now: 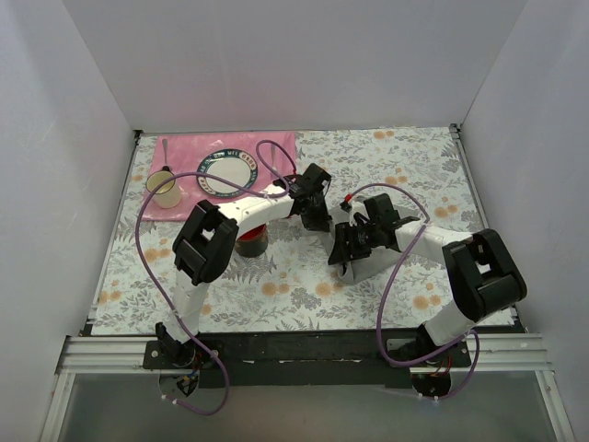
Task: Fold the napkin, place the utensils inside, and roll it up
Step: Roll the napkin with the utensil
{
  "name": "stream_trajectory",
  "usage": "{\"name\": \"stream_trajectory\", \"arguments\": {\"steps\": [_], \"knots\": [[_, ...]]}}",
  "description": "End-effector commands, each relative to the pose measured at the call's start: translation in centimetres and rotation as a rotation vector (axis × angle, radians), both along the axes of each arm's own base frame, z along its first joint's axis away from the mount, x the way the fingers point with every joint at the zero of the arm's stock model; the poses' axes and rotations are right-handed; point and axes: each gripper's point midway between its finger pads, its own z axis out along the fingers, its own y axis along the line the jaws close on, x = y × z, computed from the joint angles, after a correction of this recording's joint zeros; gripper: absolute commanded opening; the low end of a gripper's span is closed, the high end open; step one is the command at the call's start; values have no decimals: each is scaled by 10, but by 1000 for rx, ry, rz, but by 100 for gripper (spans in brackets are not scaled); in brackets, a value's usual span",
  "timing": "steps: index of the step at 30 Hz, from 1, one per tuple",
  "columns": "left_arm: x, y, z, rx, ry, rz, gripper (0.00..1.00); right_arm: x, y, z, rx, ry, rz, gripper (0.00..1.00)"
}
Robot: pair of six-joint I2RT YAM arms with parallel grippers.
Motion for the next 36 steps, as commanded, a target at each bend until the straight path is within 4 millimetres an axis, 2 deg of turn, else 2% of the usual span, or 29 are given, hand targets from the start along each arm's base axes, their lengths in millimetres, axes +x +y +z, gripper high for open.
{"name": "stream_trajectory", "arguments": {"steps": [1,7,9,10,11,13,14,15,16,17,19,21,22,23,24,25,26,29,30,31,35,36], "knots": [[5,-12,11,-28,-23,-29,0,4,-23,-25,-157,3,-37,59],[5,-16,11,-35,-16,-37,0,4,-24,-37,-170,30,-41,31],[6,-17,19,-46,-27,-39,0,4,-22,-41,-157,36,-41,21],[6,-17,21,-47,-31,-40,0,0,-22,-43,-153,56,-54,14],[7,-17,23,-45,-37,-45,0,2,-20,-44,-140,57,-60,2],[9,-17,29,-43,-48,-49,2,-5,-13,-45,-89,105,-68,1],[10,-17,32,-43,-52,-53,13,-10,-15,-50,-70,139,-82,1],[9,-16,36,-40,-57,-67,19,-8,-6,-44,8,136,-72,1],[10,-17,42,-43,-69,-73,26,-10,-4,-44,35,157,-82,1],[10,-16,45,-44,-78,-80,39,-15,-5,-49,49,200,-106,1],[8,-12,57,-40,-104,-94,48,-15,-4,-51,60,211,-109,1],[3,-6,63,-38,-112,-100,52,-17,-5,-56,62,233,-121,1],[0,-4,76,-53,-134,-109,52,-15,-5,-56,67,231,-126,1],[-8,1,71,-50,-116,-120,52,-14,-8,-58,69,237,-141,1],[-10,1,75,-67,-126,-124,52,-15,-10,-59,70,249,-154,1],[-15,4,89,-97,-146,-125,51,-13,-10,-58,80,238,-159,1],[-28,9,76,-98,-106,-135,49,-12,-12,-58,83,243,-167,1],[-38,7,84,-169,-118,-158,38,-11,-15,-59,78,245,-180,1],[-44,6,77,-183,-101,-169,31,-11,-16,-59,81,245,-180,1],[-45,5,75,-192,-93,-172,22,-12,-16,-60,80,246,-180,1],[-49,-8,64,-251,-50,-196,6,-12,-16,-59,83,240,-175,1],[-48,-11,56,-251,-37,-194,3,-11,-16,-58,83,236,-175,1]]}}
